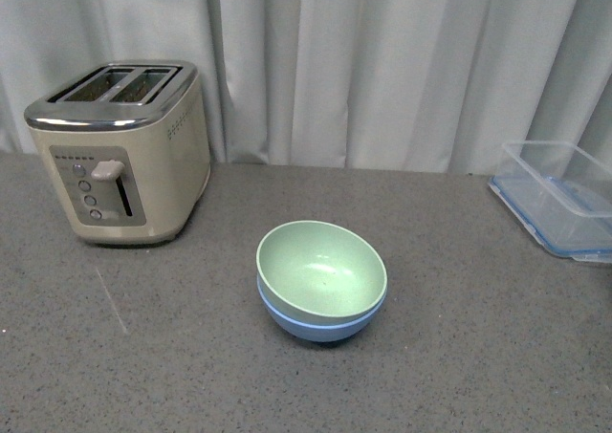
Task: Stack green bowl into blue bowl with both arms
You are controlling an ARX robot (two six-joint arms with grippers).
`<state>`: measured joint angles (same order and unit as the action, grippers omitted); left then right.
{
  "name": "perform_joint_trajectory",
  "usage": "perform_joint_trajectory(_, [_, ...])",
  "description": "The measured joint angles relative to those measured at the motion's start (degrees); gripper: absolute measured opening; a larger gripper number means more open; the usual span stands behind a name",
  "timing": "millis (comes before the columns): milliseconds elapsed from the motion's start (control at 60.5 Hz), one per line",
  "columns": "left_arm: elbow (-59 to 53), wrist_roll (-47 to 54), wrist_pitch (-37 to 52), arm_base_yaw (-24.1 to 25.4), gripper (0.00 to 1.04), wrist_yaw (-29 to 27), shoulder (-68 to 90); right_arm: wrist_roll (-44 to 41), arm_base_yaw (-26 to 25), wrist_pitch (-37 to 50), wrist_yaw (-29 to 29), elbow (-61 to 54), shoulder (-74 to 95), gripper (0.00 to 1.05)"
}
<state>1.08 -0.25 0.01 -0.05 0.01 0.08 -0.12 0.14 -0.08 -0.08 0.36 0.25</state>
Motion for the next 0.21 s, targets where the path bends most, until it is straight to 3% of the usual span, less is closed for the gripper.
perform_joint_trajectory(215, [0.00, 0.00, 0.00, 0.00, 0.98, 0.00, 0.00, 0.00, 0.00, 0.00, 0.00, 0.00, 0.00, 0.96])
